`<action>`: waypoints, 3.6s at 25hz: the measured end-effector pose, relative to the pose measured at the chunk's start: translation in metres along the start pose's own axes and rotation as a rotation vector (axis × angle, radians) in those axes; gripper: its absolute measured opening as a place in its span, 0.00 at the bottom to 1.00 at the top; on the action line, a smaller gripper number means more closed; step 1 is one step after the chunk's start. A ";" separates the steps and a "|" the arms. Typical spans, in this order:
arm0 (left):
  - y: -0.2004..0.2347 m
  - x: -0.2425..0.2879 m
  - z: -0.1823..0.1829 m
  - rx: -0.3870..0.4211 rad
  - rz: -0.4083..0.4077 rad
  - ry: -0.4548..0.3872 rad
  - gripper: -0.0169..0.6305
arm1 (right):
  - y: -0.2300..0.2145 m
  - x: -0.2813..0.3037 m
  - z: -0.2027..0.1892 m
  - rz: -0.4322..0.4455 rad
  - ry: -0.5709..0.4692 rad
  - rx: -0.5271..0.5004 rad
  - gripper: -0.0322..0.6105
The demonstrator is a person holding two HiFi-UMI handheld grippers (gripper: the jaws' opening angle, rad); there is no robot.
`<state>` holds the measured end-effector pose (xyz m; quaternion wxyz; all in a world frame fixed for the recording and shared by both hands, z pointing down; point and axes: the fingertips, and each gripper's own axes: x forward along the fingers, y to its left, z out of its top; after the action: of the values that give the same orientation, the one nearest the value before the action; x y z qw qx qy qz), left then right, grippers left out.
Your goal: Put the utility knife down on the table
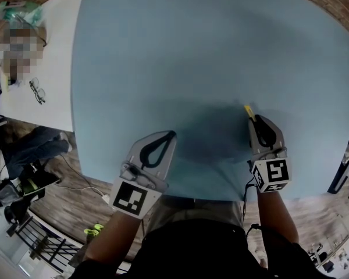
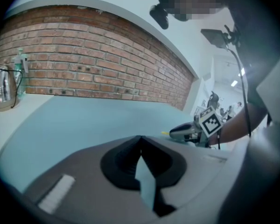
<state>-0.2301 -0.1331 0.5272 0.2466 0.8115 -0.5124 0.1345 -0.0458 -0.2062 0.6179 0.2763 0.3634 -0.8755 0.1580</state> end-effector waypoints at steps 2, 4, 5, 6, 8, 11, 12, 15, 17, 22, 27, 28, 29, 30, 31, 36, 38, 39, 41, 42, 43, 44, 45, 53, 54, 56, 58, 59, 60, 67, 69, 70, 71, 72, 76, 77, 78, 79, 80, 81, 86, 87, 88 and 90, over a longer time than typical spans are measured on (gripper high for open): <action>0.003 -0.001 0.001 0.003 -0.002 0.001 0.00 | 0.002 0.003 0.001 -0.004 0.012 -0.001 0.16; 0.004 -0.002 0.003 0.002 -0.002 0.000 0.00 | 0.002 0.006 0.001 -0.009 0.026 -0.002 0.16; 0.004 -0.002 0.004 0.002 -0.001 -0.001 0.00 | 0.003 0.006 0.000 -0.010 0.033 -0.005 0.16; 0.004 -0.002 0.004 0.002 0.000 -0.003 0.00 | 0.003 0.007 -0.001 -0.008 0.041 -0.011 0.16; 0.004 -0.002 0.005 0.003 0.000 -0.004 0.00 | 0.004 0.009 -0.004 -0.004 0.058 -0.023 0.16; 0.006 -0.002 0.006 0.004 0.004 -0.006 0.00 | 0.006 0.012 -0.006 0.004 0.079 -0.037 0.16; 0.006 -0.002 0.006 0.006 0.006 -0.008 0.00 | 0.006 0.013 -0.007 0.005 0.087 -0.042 0.16; 0.004 -0.004 0.006 0.009 0.006 -0.006 0.00 | 0.007 0.014 -0.008 0.007 0.108 -0.047 0.17; 0.003 -0.005 0.006 0.007 0.009 -0.007 0.00 | 0.009 0.014 -0.010 0.014 0.119 -0.047 0.19; 0.001 -0.006 0.007 0.015 0.013 -0.013 0.00 | 0.011 0.015 -0.012 0.033 0.136 -0.049 0.23; -0.003 -0.007 0.010 0.022 0.012 -0.020 0.00 | 0.009 0.009 -0.009 0.027 0.124 -0.053 0.24; -0.003 -0.007 0.010 0.023 0.011 -0.021 0.00 | 0.010 0.008 -0.007 0.025 0.121 -0.055 0.24; -0.003 -0.008 0.011 0.024 0.009 -0.023 0.00 | 0.010 0.006 -0.006 0.021 0.118 -0.056 0.24; -0.004 -0.008 0.012 0.025 0.007 -0.026 0.00 | 0.009 0.004 -0.005 0.017 0.114 -0.058 0.24; -0.006 -0.008 0.013 0.026 0.005 -0.031 0.00 | 0.009 0.002 -0.004 0.012 0.111 -0.058 0.24; -0.015 -0.009 0.018 0.041 -0.006 -0.051 0.00 | 0.002 -0.014 0.000 -0.019 0.092 -0.058 0.24; -0.018 -0.009 0.024 0.052 -0.007 -0.061 0.00 | -0.003 -0.022 0.002 -0.035 0.085 -0.060 0.24; -0.019 -0.010 0.027 0.058 -0.008 -0.067 0.00 | -0.005 -0.026 0.004 -0.043 0.080 -0.060 0.24; -0.023 -0.011 0.033 0.072 -0.014 -0.076 0.00 | -0.009 -0.034 0.007 -0.061 0.069 -0.055 0.24; -0.025 -0.013 0.036 0.078 -0.019 -0.079 0.00 | -0.010 -0.039 0.010 -0.069 0.063 -0.051 0.24; -0.028 -0.014 0.039 0.083 -0.025 -0.081 0.00 | -0.010 -0.043 0.012 -0.078 0.056 -0.048 0.24; -0.030 -0.015 0.041 0.086 -0.030 -0.083 0.00 | -0.009 -0.048 0.015 -0.087 0.047 -0.046 0.24; -0.032 -0.016 0.044 0.090 -0.036 -0.088 0.00 | -0.009 -0.053 0.018 -0.096 0.038 -0.045 0.24; -0.055 -0.021 0.074 0.163 -0.076 -0.144 0.00 | -0.016 -0.090 0.039 -0.166 -0.052 -0.037 0.24; -0.055 -0.023 0.075 0.185 -0.074 -0.145 0.00 | -0.017 -0.096 0.042 -0.175 -0.061 -0.036 0.24; -0.052 -0.025 0.079 0.231 -0.064 -0.150 0.00 | -0.021 -0.105 0.049 -0.195 -0.084 -0.034 0.24; -0.051 -0.027 0.088 0.245 -0.056 -0.164 0.00 | -0.025 -0.115 0.059 -0.215 -0.111 -0.033 0.24; -0.052 -0.028 0.093 0.250 -0.055 -0.173 0.00 | -0.027 -0.120 0.063 -0.226 -0.126 -0.035 0.24; -0.053 -0.029 0.098 0.256 -0.057 -0.184 0.00 | -0.029 -0.126 0.069 -0.238 -0.142 -0.036 0.24; -0.057 -0.039 0.122 0.272 -0.049 -0.237 0.00 | -0.035 -0.161 0.098 -0.284 -0.232 -0.040 0.24; -0.057 -0.041 0.130 0.267 -0.048 -0.258 0.00 | -0.038 -0.168 0.108 -0.296 -0.262 -0.044 0.23; -0.057 -0.042 0.133 0.267 -0.048 -0.267 0.00 | -0.039 -0.172 0.112 -0.301 -0.278 -0.045 0.23; -0.058 -0.043 0.136 0.269 -0.047 -0.275 0.00 | -0.039 -0.176 0.117 -0.304 -0.295 -0.046 0.23; -0.059 -0.044 0.140 0.271 -0.047 -0.281 0.00 | -0.039 -0.180 0.121 -0.305 -0.311 -0.045 0.23; -0.066 -0.049 0.152 0.269 -0.056 -0.296 0.00 | -0.038 -0.199 0.136 -0.309 -0.367 -0.044 0.23; -0.067 -0.051 0.154 0.267 -0.060 -0.299 0.00 | -0.037 -0.204 0.140 -0.310 -0.380 -0.046 0.23; -0.068 -0.053 0.156 0.266 -0.063 -0.303 0.00 | -0.036 -0.209 0.144 -0.312 -0.392 -0.048 0.23; -0.070 -0.054 0.158 0.269 -0.066 -0.309 0.00 | -0.035 -0.214 0.147 -0.313 -0.405 -0.051 0.23; -0.072 -0.055 0.161 0.274 -0.070 -0.316 0.00 | -0.033 -0.218 0.151 -0.315 -0.420 -0.054 0.23; -0.074 -0.056 0.164 0.280 -0.073 -0.323 0.00 | -0.031 -0.223 0.155 -0.316 -0.436 -0.059 0.23; -0.082 -0.066 0.171 0.315 -0.084 -0.341 0.00 | -0.014 -0.240 0.173 -0.289 -0.511 -0.090 0.23; -0.083 -0.068 0.171 0.320 -0.085 -0.344 0.00 | -0.010 -0.244 0.176 -0.283 -0.525 -0.100 0.23; -0.083 -0.071 0.172 0.324 -0.086 -0.347 0.00 | -0.006 -0.247 0.181 -0.280 -0.540 -0.109 0.22; -0.082 -0.075 0.174 0.327 -0.085 -0.351 0.00 | -0.001 -0.254 0.187 -0.278 -0.570 -0.112 0.21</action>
<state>-0.1959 -0.1399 0.3241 0.0247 0.8725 -0.4841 0.0621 0.0336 -0.1569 0.3169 0.0585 0.4933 -0.8671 -0.0380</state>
